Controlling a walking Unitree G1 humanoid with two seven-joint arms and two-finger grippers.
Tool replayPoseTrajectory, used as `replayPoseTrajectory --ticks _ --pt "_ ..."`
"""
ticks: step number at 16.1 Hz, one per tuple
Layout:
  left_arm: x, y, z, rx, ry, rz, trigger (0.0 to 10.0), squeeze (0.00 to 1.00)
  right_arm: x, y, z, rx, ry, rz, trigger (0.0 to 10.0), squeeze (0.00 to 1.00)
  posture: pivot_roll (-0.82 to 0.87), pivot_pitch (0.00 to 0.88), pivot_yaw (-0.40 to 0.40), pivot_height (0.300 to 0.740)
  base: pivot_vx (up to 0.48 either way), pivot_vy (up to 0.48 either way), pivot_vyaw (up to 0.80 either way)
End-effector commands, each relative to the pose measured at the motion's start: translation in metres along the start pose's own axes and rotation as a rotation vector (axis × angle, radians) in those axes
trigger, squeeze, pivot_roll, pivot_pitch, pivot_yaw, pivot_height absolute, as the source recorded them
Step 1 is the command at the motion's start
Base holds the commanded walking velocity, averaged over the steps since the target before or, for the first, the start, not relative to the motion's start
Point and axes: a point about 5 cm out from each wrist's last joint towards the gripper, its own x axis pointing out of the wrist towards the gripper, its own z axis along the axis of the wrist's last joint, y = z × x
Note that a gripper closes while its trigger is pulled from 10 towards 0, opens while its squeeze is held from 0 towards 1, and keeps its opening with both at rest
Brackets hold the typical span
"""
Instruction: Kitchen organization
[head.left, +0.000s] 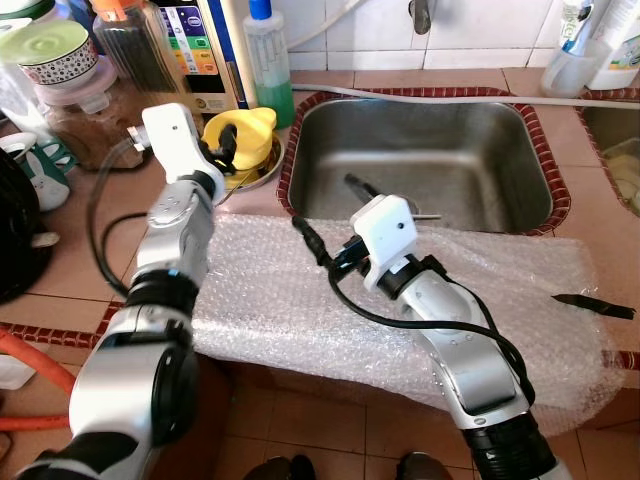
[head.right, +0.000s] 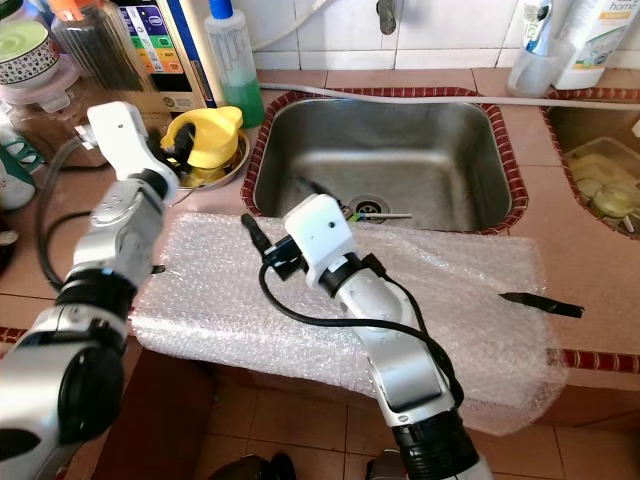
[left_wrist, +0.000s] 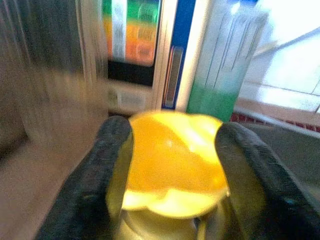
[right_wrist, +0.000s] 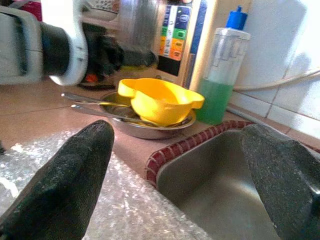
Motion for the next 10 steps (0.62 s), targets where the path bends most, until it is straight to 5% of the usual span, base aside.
replayPoseTrajectory --ticks 1,6,10 --pt "-0.006 0.01 0.005 0.053 -0.049 -0.006 10.0 1.0 -0.002 0.001 0.004 -0.001 -0.025 -0.007 10.0 0.0 -0.26 0.165 0.141 0.74 0.0 0.0 0.0" --pt "-0.037 0.046 0.007 0.166 -0.124 0.077 10.0 1.0 -0.003 -0.007 0.004 -0.007 -0.037 -0.043 10.0 0.0 -0.23 0.163 0.137 0.74 0.0 0.0 0.0" --pt "-0.076 0.037 0.016 0.244 -0.213 -0.02 10.0 1.0 -0.016 -0.037 0.009 -0.044 -0.053 -0.252 10.0 0.0 -0.22 0.162 0.139 0.74 0.0 0.0 0.0"
